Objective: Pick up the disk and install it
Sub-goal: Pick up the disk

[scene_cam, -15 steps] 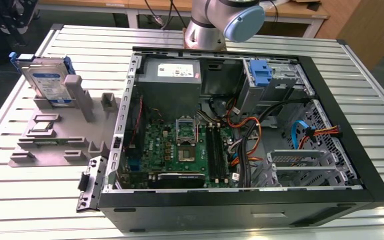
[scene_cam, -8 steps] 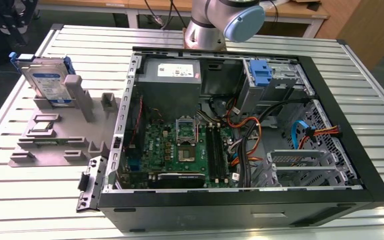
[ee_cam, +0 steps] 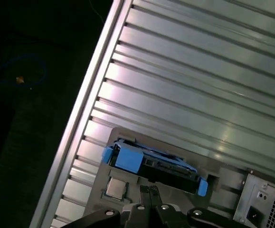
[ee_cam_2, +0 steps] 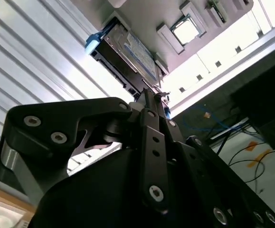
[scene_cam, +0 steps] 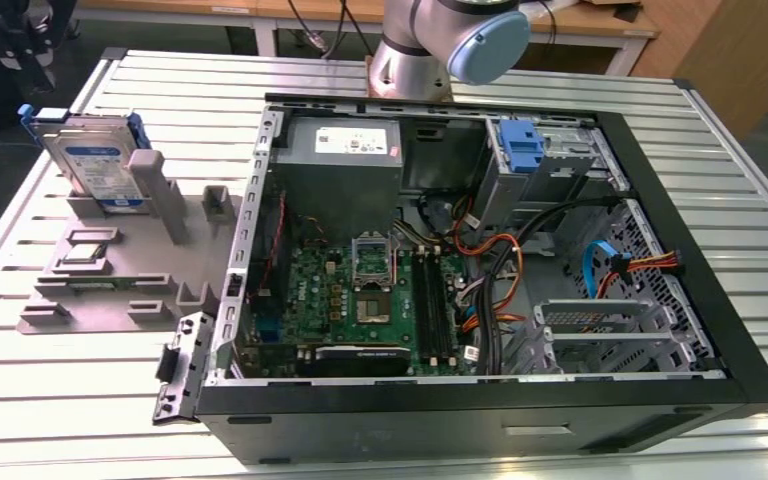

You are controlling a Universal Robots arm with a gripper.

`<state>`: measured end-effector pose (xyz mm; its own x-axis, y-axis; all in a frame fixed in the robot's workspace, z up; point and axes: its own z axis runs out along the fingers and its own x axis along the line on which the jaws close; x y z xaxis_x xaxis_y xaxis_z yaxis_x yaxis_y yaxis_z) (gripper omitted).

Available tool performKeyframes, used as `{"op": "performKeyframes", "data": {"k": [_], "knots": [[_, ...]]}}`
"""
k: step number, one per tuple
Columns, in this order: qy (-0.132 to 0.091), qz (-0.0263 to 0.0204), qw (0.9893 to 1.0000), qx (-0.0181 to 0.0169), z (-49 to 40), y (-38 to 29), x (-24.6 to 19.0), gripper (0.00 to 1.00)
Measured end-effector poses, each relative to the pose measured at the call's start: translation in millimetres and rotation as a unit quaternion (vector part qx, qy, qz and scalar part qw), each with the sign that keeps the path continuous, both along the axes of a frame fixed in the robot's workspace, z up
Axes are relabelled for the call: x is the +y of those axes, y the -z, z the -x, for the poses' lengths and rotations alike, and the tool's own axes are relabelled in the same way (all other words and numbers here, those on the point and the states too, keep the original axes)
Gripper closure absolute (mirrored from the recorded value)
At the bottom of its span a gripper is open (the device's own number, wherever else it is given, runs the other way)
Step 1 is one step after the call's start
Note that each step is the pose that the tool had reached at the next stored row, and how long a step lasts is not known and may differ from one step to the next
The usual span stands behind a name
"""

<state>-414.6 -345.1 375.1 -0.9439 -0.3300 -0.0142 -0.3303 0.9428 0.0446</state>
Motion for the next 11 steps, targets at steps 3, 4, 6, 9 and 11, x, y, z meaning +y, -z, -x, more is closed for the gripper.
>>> {"op": "performKeyframes", "data": {"k": [3, 4, 6, 9, 11], "knots": [[-0.028, 0.0, 0.9996, 0.0, 0.0, 0.0, 0.0, 0.9], [-0.037, 0.0, 0.9993, 0.0, 0.0, 0.0, 0.0, 0.9], [-0.054, 0.0, 0.9985, 0.0, 0.0, 0.0, 0.0, 0.9], [-0.082, 0.0, 0.9966, 0.0, 0.0, 0.1, 0.0, 0.9], [-0.1, 0.0, 0.995, 0.0, 0.0, 0.1, 0.0, 0.9]]}}
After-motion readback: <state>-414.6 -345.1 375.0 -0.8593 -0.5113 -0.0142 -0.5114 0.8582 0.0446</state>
